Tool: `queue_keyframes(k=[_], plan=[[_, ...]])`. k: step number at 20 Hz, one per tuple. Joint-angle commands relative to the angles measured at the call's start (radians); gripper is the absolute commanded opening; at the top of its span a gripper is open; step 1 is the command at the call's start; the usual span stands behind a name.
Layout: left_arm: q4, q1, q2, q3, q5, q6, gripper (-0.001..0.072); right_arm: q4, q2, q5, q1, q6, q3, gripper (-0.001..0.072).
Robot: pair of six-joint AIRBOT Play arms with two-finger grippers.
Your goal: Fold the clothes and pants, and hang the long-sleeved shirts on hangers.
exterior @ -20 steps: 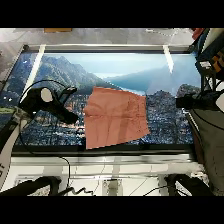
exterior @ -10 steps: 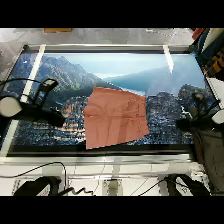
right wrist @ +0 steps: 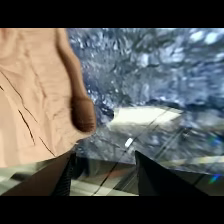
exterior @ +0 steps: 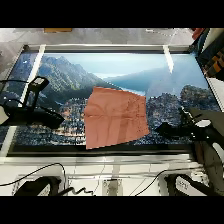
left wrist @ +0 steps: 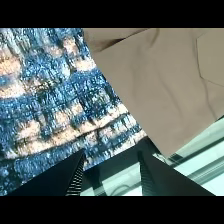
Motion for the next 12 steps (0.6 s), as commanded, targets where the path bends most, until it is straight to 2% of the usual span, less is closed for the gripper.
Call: queue_keyframes(k=[1,7,8,9,12], plan=[[0.0,0.001,-0.037,0.0,0.001,-0.001,0.0395,0.072,-0.154,0.027,0.034,-0.048,0.038,0.0411],[0.0,0.001,-0.142,0.0,-0.007,-0.011,0.0413,0.049,-0.214,-0.072,0.209,-0.064,0.169,0.0396],[0.0,0.001,-0.164,0.0,-0.016,-0.011,0.0413,0.027,-0.219,-0.071,0.23,-0.063,0.186,0.0333],[0.0,0.002,-0.187,0.0,-0.029,-0.011,0.0413,0.0,-0.225,-0.069,0.247,-0.06,0.193,0.0307],[-0.003,0.012,-0.249,-0.003,-0.047,-0.011,0.0413,-0.055,-0.25,-0.029,0.275,-0.056,0.195,0.0307]])
